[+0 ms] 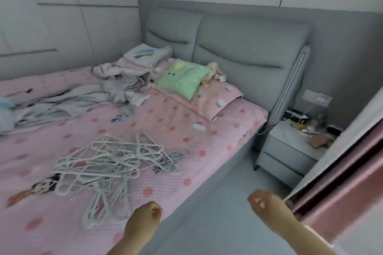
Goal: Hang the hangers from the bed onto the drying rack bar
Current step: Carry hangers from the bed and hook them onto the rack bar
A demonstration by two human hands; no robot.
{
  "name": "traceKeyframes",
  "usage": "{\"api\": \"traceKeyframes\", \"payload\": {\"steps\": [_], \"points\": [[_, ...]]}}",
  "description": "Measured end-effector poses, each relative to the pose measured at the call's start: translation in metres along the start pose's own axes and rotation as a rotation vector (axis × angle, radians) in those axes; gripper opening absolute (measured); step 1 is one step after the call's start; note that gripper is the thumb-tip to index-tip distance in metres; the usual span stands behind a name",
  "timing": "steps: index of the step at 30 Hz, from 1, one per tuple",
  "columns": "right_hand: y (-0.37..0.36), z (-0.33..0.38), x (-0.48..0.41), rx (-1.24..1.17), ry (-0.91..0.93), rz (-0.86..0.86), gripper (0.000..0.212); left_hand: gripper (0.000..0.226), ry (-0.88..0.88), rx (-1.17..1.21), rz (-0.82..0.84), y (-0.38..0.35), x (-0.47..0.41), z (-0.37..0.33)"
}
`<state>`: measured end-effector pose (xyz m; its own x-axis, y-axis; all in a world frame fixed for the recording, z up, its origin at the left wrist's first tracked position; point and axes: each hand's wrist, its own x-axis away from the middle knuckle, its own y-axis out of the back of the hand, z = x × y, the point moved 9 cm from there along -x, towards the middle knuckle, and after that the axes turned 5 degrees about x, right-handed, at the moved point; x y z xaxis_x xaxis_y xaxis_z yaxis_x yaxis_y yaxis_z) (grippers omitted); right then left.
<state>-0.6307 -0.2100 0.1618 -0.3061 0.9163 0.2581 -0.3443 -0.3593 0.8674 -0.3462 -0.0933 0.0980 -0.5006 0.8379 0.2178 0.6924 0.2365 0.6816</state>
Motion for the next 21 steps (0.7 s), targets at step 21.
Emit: {"api": "traceKeyframes", "payload": {"steps": [21], "points": [[-0.255, 0.197, -0.288, 0.208, 0.093, 0.562, 0.042, 0.055, 0.308, -0.251, 0.026, 0.069, -0.221, 0.182]]}}
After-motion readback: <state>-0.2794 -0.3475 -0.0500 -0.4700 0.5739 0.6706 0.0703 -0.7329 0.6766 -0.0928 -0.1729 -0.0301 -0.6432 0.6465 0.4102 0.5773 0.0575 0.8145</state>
